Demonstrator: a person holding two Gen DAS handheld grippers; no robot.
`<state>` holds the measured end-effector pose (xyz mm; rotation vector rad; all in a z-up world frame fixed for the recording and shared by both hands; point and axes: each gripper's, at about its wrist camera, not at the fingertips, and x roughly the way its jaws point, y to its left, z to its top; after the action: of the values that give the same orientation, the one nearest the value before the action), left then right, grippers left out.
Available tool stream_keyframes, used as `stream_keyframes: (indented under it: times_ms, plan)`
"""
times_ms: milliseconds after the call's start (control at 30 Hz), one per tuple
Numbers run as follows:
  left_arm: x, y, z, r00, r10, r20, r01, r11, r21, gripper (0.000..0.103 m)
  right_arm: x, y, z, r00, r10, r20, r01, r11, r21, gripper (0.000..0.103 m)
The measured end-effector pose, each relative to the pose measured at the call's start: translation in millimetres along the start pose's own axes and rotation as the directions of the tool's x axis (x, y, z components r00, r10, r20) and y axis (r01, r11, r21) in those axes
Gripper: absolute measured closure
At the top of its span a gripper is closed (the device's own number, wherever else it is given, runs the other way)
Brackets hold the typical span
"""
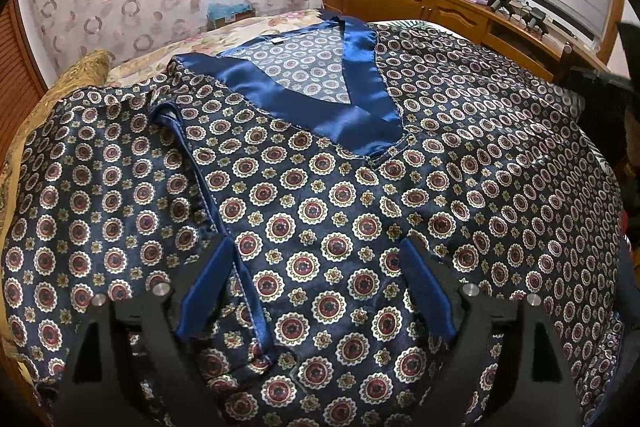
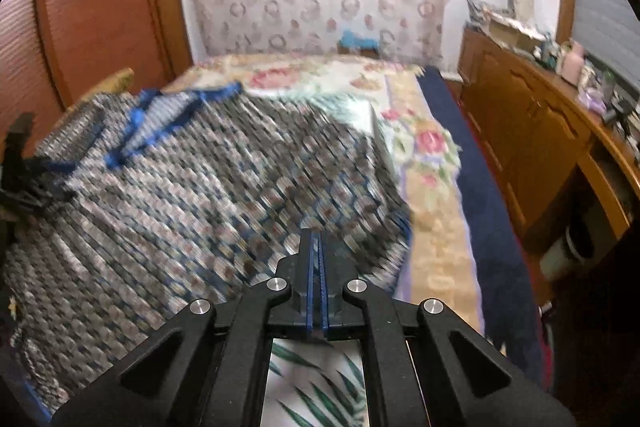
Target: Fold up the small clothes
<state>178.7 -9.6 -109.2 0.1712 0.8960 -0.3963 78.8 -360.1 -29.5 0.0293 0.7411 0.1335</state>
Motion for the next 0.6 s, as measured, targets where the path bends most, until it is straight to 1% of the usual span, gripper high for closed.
stream_keyframes:
  times_ms: [133, 233, 267, 333, 367, 400, 433, 467, 533, 600]
  plan:
    - [1.2, -0.7, 1.2, 1.0, 0.004, -0.002, -0.004, 1.0, -0.001, 0.016, 0.3, 30.1, 18.2, 0.998, 0.055, 0.021, -0.054, 0.997, -0.06, 0.103]
    - [1.3, -0.6, 1.4, 1.0, 0.007, -0.002, -0.007, 1.0, -0.001, 0.016, 4.9, 42.8, 24.0, 0.998, 0.062, 0.021, -0.06, 0.996, -0.07, 0.103]
    - [1.0, -0.6, 1.3, 1.0, 0.007, -0.002, -0.007, 1.0, 0.0, 0.016, 7.7, 40.9, 24.1, 0.998, 0.055, 0.021, -0.054, 0.997, -0.059, 0.103]
    - [0.9, -0.9, 1.3, 1.0, 0.009, -0.001, -0.009, 1.0, 0.001, 0.016, 15.1, 32.2, 21.8, 1.0, -0.01, 0.01, 0.011, 0.999, -0.045, 0.101]
    - [0.8, -1.0, 1.4, 1.0, 0.01, -0.001, -0.01, 1.0, 0.002, 0.016, 20.3, 25.7, 19.6, 0.999, -0.042, -0.005, 0.042, 0.999, -0.03, 0.097]
    - [0.2, -0.9, 1.0, 1.0, 0.013, 0.0, -0.013, 1.0, 0.003, 0.016, 26.1, 15.8, 15.6, 0.998, -0.061, -0.024, 0.06, 0.998, -0.009, 0.076]
    - [-0.5, -0.7, 0.5, 1.0, 0.017, 0.001, -0.017, 1.0, 0.003, 0.016, 32.6, 3.6, 10.3, 0.996, -0.074, -0.045, 0.075, 0.997, 0.019, 0.05]
    - [-1.5, -0.3, 0.0, 1.0, 0.023, 0.004, -0.023, 1.0, 0.001, 0.016, 36.8, -4.5, 6.0, 0.995, -0.078, -0.059, 0.081, 0.996, 0.038, 0.044]
    - [-6.5, 0.6, -0.2, 0.999, 0.036, 0.023, -0.036, 0.999, -0.013, 0.016, 47.8, -24.0, -3.6, 0.991, -0.085, -0.105, 0.094, 0.992, 0.083, 0.043]
    - [-13.8, 1.9, 0.1, 0.999, 0.026, 0.048, -0.024, 0.999, -0.043, 0.016, 57.7, -40.2, -12.8, 0.988, -0.057, -0.145, 0.078, 0.987, 0.139, 0.043]
